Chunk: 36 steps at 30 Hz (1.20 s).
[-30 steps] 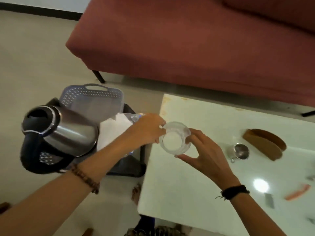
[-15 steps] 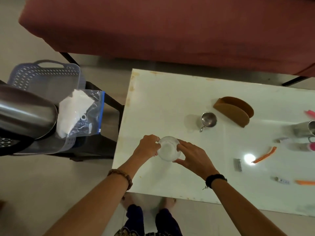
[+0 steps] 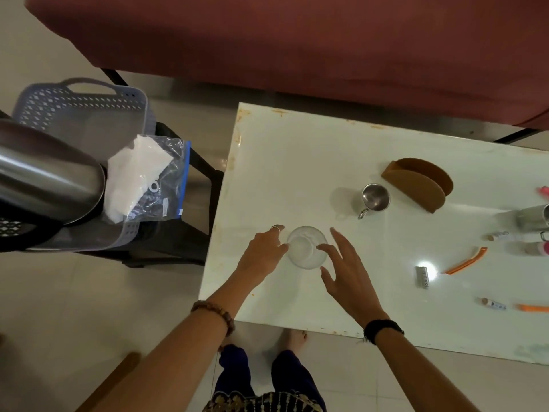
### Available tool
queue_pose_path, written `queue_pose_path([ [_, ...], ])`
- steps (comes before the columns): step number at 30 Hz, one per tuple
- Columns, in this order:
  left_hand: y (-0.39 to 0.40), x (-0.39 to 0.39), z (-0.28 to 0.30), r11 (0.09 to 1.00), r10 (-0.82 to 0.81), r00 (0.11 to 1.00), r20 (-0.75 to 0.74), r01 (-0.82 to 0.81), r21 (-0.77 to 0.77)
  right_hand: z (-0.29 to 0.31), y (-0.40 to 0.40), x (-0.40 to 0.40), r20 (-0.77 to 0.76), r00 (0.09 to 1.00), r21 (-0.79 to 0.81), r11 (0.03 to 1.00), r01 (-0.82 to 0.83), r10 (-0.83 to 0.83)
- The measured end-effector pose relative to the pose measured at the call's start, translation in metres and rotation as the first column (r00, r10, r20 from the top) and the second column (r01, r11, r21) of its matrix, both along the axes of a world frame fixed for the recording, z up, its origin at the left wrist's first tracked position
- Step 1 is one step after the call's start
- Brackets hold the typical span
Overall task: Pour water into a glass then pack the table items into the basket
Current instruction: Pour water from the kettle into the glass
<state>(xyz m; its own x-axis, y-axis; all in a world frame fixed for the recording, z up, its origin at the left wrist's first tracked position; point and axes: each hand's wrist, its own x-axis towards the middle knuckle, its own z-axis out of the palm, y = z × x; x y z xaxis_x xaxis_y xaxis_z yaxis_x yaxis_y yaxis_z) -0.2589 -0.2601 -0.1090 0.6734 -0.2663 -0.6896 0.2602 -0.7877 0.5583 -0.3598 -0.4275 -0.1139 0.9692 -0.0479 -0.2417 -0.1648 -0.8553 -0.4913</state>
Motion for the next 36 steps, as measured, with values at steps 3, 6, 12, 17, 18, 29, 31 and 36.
queue_pose_path([
  [3,0.033,-0.014,0.014,0.97,0.172,0.978,0.116,-0.148,-0.195,0.021,0.037,-0.004,0.144,0.987,0.049,0.996,0.072,-0.078],
  [6,0.086,-0.031,0.031,0.905,0.337,0.921,0.197,-0.259,-0.338,0.04,0.097,0.004,0.214,0.976,0.139,0.99,0.002,-0.032],
  [12,0.218,-0.047,0.049,0.724,0.69,0.619,0.376,-0.595,-0.348,0.06,0.234,0.048,0.086,0.987,0.451,0.878,-0.162,0.138],
  [17,0.339,-0.028,0.048,0.518,0.744,0.331,0.58,-0.834,-0.189,0.067,0.346,0.102,0.004,0.982,0.652,0.744,-0.145,0.188],
  [18,0.356,-0.02,0.046,0.527,0.728,0.356,0.586,-0.837,-0.148,0.067,0.363,0.112,-0.019,0.982,0.671,0.73,-0.127,0.188],
  [29,0.409,0.063,0.002,0.692,0.681,0.653,0.331,-0.722,0.002,0.054,0.464,0.154,0.031,0.996,0.78,0.621,-0.078,0.085],
  [31,0.409,0.067,-0.004,0.659,0.723,0.619,0.306,-0.751,-0.037,0.055,0.477,0.159,-0.058,0.998,0.875,0.483,0.033,0.036],
  [36,0.405,0.069,-0.011,0.496,0.867,0.464,0.179,-0.833,-0.243,0.06,0.5,0.174,-0.192,0.981,0.916,0.351,0.194,-0.041],
])
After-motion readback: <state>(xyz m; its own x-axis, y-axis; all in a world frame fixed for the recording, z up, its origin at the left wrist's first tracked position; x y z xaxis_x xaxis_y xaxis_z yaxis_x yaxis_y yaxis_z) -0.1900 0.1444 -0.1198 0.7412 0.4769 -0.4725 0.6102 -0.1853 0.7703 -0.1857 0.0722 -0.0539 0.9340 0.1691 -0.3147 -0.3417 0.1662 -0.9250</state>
